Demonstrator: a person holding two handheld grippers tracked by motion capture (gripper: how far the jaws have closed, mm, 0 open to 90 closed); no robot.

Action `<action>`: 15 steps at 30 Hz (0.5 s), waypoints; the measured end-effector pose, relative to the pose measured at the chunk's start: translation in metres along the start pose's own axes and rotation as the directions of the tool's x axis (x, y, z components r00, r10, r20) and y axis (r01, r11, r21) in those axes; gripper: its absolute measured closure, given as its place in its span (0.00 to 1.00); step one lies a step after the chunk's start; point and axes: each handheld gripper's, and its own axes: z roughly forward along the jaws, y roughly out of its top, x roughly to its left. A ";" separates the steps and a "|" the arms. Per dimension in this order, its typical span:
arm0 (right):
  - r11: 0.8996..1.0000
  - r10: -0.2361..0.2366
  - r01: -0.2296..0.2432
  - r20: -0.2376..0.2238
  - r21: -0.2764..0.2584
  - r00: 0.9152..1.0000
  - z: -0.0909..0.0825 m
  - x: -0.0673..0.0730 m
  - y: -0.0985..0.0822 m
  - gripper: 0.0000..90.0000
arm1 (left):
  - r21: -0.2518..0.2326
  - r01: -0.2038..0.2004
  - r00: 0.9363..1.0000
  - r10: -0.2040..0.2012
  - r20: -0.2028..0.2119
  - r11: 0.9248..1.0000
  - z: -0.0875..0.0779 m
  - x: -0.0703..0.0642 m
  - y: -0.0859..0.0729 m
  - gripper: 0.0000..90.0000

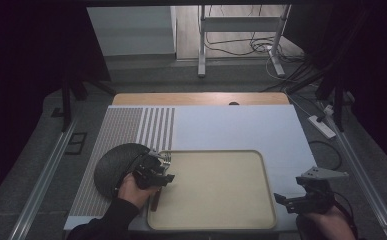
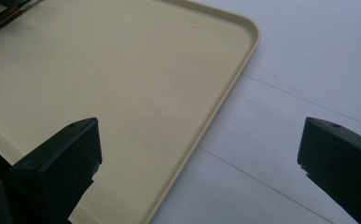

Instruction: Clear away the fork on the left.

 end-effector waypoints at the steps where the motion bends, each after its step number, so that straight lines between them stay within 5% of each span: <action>1: 1.000 0.000 0.000 0.000 0.000 1.000 0.000 0.000 0.000 0.00 | -0.009 -0.001 1.000 0.001 0.000 1.000 -0.001 0.000 0.000 0.47; 15: 1.000 0.002 -0.002 -0.002 0.000 1.000 0.000 0.000 0.000 0.00 | -0.063 -0.014 1.000 0.015 0.006 0.998 -0.014 0.000 -0.004 0.22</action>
